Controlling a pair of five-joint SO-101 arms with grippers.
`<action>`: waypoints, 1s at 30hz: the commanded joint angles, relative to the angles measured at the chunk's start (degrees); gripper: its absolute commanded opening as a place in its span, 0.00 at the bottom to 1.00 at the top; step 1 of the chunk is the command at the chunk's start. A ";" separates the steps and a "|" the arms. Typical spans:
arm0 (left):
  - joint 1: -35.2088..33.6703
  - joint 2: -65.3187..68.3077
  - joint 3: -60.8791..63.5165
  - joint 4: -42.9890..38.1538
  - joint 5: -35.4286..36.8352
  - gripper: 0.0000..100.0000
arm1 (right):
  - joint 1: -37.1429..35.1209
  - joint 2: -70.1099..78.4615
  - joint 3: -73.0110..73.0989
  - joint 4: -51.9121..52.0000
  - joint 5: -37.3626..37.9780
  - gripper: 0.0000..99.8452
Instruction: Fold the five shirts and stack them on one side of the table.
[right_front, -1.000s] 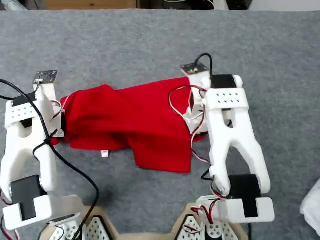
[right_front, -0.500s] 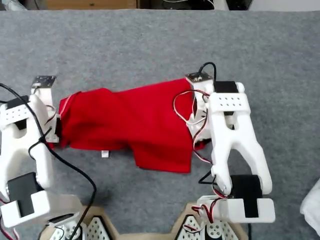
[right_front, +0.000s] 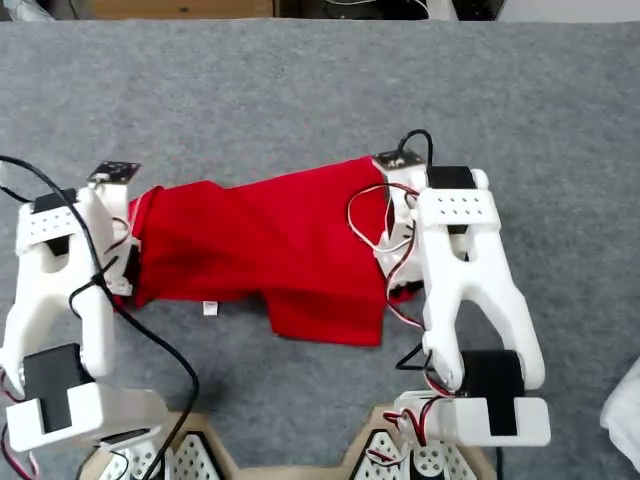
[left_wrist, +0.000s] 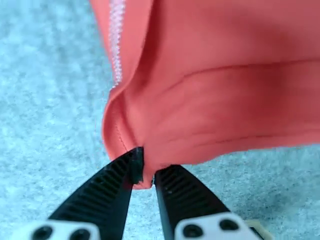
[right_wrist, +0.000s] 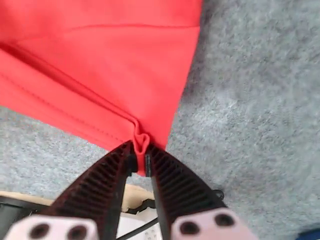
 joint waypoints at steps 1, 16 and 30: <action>1.76 -0.31 -0.79 -0.79 0.88 0.04 | 1.54 -4.26 -0.66 -1.05 0.62 0.13; 1.76 0.22 -29.45 3.69 14.86 0.16 | -3.21 -7.08 -16.13 -7.03 -2.29 0.11; 11.16 17.63 -18.29 -22.15 24.09 0.02 | -11.56 33.71 -39.25 -24.00 -13.27 0.01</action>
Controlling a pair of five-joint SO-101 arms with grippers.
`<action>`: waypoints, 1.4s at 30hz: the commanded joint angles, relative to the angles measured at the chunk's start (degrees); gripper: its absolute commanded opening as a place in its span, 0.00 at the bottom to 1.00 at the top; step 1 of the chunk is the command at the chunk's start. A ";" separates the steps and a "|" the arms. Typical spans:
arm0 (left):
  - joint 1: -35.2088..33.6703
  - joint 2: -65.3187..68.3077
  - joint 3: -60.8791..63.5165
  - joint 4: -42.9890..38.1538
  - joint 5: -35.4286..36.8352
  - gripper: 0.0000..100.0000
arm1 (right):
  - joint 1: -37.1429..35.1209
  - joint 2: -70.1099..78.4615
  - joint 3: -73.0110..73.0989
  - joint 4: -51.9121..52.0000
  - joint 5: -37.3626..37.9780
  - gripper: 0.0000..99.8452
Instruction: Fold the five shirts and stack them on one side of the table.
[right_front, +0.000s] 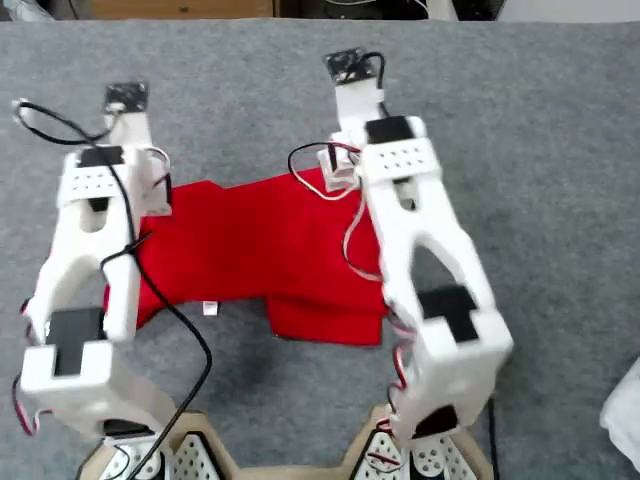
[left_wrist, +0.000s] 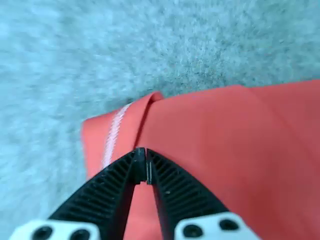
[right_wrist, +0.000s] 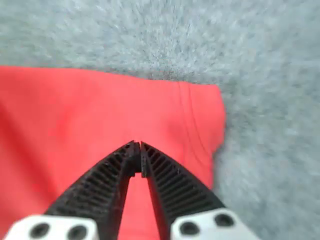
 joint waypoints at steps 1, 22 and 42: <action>0.18 6.29 -0.44 -5.89 1.67 0.02 | -0.66 11.47 -10.07 -1.93 -1.14 0.01; -13.98 41.45 -56.88 21.01 1.32 0.02 | 13.76 54.37 -74.51 18.02 3.96 0.01; -20.22 53.05 -80.62 23.74 2.37 0.02 | 11.74 56.84 -84.70 23.74 5.54 0.01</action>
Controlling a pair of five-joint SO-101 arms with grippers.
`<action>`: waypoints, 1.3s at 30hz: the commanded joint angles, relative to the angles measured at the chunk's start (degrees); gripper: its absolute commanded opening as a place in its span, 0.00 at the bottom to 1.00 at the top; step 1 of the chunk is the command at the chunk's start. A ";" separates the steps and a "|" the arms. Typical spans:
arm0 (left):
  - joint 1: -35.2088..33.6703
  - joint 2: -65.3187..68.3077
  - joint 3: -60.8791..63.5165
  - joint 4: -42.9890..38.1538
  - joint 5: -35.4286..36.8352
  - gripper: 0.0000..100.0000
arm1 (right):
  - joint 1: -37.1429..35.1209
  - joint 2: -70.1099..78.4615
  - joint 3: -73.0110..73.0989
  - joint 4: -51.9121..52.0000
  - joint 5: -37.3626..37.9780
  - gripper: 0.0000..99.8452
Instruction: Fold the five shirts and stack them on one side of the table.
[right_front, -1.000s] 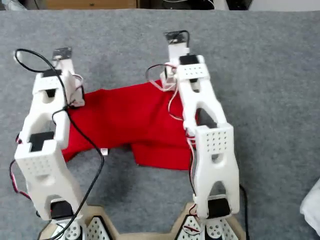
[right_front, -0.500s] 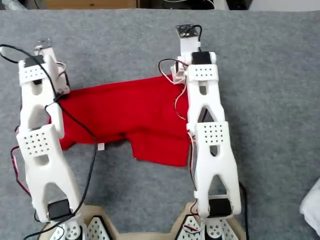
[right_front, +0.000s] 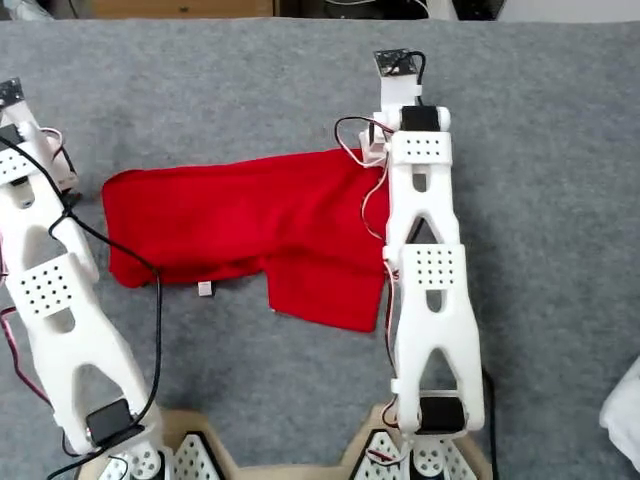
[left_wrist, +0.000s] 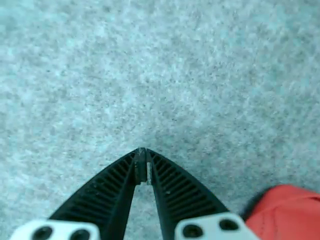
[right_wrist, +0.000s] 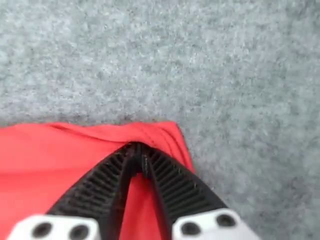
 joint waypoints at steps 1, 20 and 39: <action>1.93 -1.36 -2.99 0.62 2.20 0.02 | -0.40 -1.98 -6.55 4.04 2.64 0.01; 22.15 5.32 -15.38 2.29 5.98 0.02 | -13.32 -7.16 -9.01 6.86 4.66 0.01; 10.64 9.63 -15.03 5.54 -5.01 0.02 | -9.45 3.47 -8.75 2.02 4.66 0.01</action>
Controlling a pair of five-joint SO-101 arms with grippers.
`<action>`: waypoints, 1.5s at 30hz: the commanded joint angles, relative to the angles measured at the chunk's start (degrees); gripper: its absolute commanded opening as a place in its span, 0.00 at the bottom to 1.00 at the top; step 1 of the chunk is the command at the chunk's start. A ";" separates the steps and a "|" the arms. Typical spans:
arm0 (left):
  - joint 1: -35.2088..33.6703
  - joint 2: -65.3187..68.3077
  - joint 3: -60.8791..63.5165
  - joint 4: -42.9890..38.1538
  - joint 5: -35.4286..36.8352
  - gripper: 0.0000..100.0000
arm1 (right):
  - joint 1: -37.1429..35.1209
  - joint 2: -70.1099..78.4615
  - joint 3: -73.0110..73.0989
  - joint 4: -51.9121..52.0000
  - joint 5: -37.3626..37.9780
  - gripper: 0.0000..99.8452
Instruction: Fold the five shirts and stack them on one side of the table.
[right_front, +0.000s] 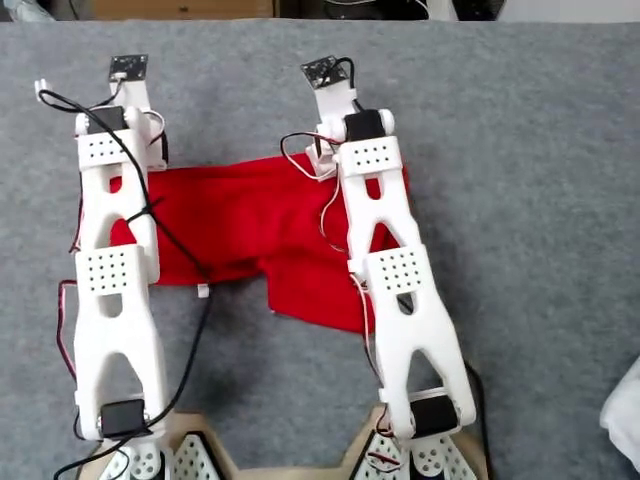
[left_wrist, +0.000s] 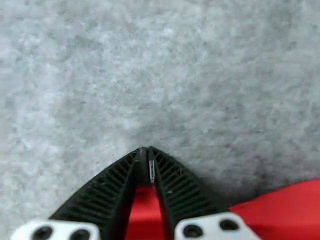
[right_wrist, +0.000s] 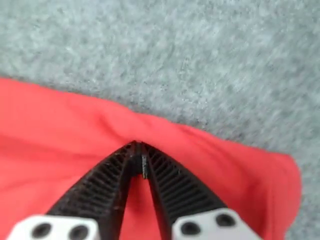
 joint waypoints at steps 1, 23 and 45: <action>-6.15 -1.45 -1.58 2.37 -0.53 0.02 | 1.63 0.13 -1.80 -1.67 0.35 0.01; -3.78 -9.98 -14.77 11.69 13.01 0.02 | 1.27 0.31 -2.15 -1.41 0.53 0.01; -4.13 -14.64 16.18 14.68 8.00 0.02 | 1.27 0.31 -2.15 -1.32 0.53 0.01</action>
